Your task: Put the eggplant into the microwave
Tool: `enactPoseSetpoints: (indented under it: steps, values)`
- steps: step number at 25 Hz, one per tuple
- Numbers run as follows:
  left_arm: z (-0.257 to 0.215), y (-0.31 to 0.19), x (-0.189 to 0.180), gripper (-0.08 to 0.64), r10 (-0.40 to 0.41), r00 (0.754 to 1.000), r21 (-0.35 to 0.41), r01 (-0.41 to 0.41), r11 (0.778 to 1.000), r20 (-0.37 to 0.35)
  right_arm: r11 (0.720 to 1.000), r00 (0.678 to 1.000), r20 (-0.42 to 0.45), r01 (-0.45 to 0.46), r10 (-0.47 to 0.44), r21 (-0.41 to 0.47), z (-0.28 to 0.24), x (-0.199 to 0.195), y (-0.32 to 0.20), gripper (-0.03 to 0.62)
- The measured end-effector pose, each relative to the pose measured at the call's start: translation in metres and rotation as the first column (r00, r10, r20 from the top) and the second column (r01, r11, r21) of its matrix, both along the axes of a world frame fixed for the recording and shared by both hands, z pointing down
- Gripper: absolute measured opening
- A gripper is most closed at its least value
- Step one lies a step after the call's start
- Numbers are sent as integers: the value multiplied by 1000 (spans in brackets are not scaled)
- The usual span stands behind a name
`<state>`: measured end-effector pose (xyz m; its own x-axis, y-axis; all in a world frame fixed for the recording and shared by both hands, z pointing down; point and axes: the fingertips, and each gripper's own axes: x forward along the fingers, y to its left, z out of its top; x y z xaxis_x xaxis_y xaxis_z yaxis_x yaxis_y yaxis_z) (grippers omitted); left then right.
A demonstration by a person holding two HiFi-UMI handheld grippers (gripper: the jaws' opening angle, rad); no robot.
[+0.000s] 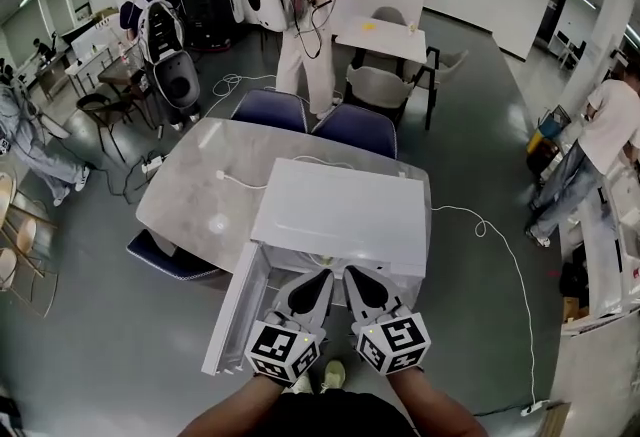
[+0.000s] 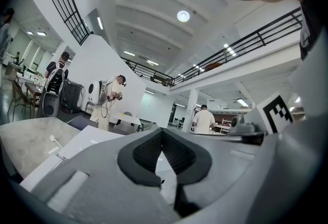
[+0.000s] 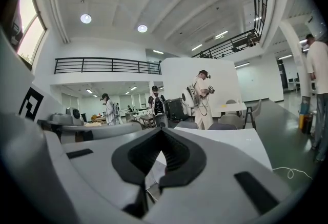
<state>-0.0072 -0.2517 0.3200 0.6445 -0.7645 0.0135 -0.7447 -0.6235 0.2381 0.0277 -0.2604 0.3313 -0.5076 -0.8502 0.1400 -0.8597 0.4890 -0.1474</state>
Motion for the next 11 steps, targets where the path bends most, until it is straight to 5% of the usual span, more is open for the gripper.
enactPoseSetpoints:
  steps: [11]
  values:
    - [-3, -5, 0, 8, -19, 1000, 3, 19, 1000, 23, 1000, 1000, 4, 10, -10, 17, -6, 0, -5, 0]
